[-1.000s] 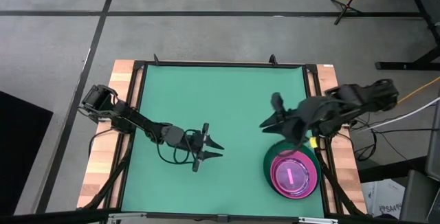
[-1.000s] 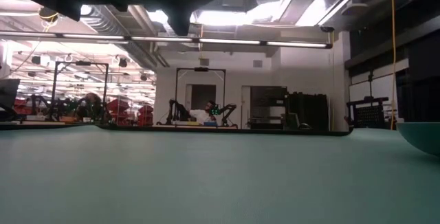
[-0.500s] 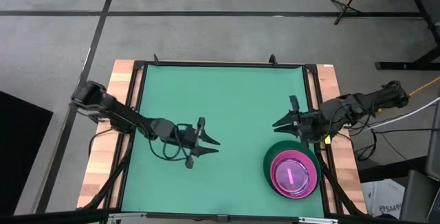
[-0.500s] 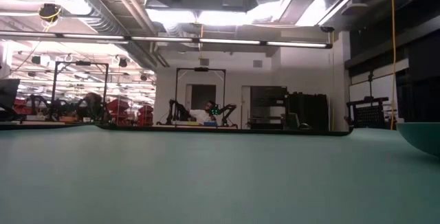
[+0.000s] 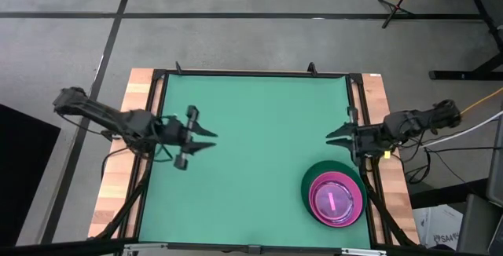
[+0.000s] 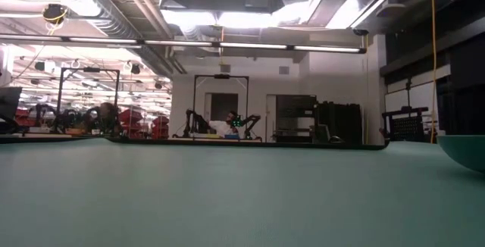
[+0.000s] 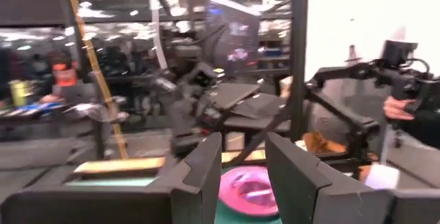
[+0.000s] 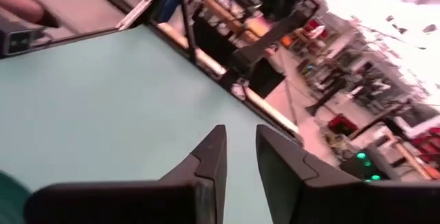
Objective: Stack plastic plates
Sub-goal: Return to Home Position
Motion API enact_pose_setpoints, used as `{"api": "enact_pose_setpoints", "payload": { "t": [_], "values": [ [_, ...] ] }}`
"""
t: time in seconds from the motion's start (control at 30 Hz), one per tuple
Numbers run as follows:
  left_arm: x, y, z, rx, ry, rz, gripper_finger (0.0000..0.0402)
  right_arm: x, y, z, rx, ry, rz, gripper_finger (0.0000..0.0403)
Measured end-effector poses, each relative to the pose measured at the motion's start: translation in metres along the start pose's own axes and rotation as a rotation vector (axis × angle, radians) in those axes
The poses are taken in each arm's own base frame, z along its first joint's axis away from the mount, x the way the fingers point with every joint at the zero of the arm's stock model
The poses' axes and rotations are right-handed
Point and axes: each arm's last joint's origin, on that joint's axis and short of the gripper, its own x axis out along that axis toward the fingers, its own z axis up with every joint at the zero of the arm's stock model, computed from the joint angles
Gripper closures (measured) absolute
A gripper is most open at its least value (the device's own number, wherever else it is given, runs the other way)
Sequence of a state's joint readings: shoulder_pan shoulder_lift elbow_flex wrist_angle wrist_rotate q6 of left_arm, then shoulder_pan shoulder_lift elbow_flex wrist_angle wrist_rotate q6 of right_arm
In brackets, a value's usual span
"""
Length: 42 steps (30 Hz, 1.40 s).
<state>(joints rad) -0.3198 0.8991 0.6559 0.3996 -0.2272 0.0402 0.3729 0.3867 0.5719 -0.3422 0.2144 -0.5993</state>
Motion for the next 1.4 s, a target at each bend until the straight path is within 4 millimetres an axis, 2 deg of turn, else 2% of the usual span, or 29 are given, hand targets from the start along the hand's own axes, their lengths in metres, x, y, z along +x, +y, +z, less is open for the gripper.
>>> {"api": "enact_pose_setpoints", "payload": {
  "t": [0.2,0.37,0.53,0.73,0.83,1.1,1.2,1.4],
  "values": [
    [-0.042,0.016,0.016,0.034,0.046,0.092,0.0295,-0.014,0.003,-0.014,0.008,-0.011,-0.09,0.0329],
    [-0.066,0.024,0.023,0.071,0.057,0.116,0.0295,-0.022,0.007,-0.023,0.011,-0.042,-0.116,0.0329],
    [-0.076,0.028,0.024,0.187,0.067,0.097,0.0295,-0.026,0.013,-0.033,-0.025,-0.062,-0.148,0.0329],
    [-0.076,0.031,0.024,0.321,0.072,0.105,0.0295,-0.02,0.024,-0.047,-0.035,-0.104,-0.188,0.0329],
    [-0.081,0.035,0.026,0.337,0.068,0.141,0.0295,-0.016,0.03,-0.055,-0.035,-0.094,-0.176,0.0329],
    [-0.112,0.046,0.026,0.294,0.098,0.221,0.0295,-0.005,0.044,-0.071,-0.014,-0.096,-0.171,0.0329],
    [-0.12,0.047,0.021,0.282,0.079,0.233,0.0295,0.0,0.05,-0.077,-0.013,-0.098,-0.172,0.0329],
    [-0.128,0.047,-0.012,0.26,0.054,0.236,0.0295,0.007,0.058,-0.087,-0.009,-0.109,-0.18,0.0329]
  ]
}}
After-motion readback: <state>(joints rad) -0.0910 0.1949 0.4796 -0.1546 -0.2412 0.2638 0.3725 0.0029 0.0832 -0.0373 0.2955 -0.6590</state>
